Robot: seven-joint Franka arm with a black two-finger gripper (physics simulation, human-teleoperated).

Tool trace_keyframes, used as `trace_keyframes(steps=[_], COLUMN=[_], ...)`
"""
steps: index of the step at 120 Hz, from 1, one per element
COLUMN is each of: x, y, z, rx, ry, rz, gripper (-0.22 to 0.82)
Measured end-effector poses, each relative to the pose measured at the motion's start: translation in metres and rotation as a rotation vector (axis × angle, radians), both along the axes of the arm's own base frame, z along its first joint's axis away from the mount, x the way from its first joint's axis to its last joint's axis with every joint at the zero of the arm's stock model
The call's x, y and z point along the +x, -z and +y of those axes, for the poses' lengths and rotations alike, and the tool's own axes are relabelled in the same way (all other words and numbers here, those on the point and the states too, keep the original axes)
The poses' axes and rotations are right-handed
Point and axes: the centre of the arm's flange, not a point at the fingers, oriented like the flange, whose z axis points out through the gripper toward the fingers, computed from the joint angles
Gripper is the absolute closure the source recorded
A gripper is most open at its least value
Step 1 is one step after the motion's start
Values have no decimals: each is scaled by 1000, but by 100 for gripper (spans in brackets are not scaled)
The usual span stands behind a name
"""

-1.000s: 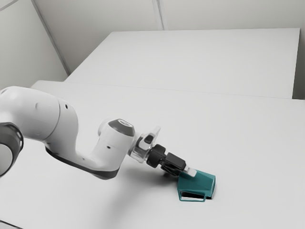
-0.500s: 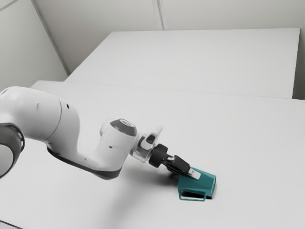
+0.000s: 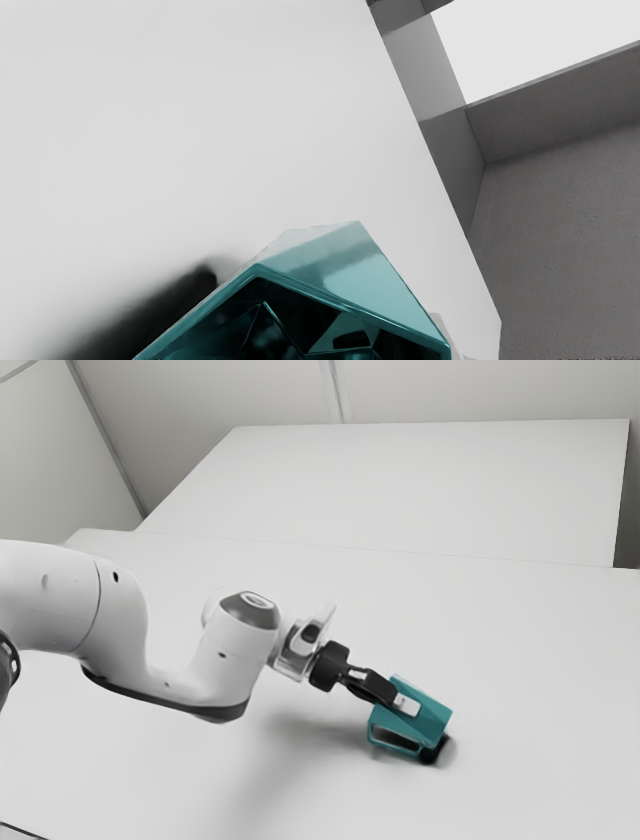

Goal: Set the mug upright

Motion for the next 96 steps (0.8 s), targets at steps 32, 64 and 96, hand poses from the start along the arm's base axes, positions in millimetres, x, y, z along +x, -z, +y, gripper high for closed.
trace_keyframes(steps=[32, 64, 96], x=[16, 49, 42], y=[-52, -119, -132], z=[58, 105, 85], rx=[147, 515, 899], ry=[49, 179, 339], rz=[-111, -201, -184], gripper=[79, 79, 79])
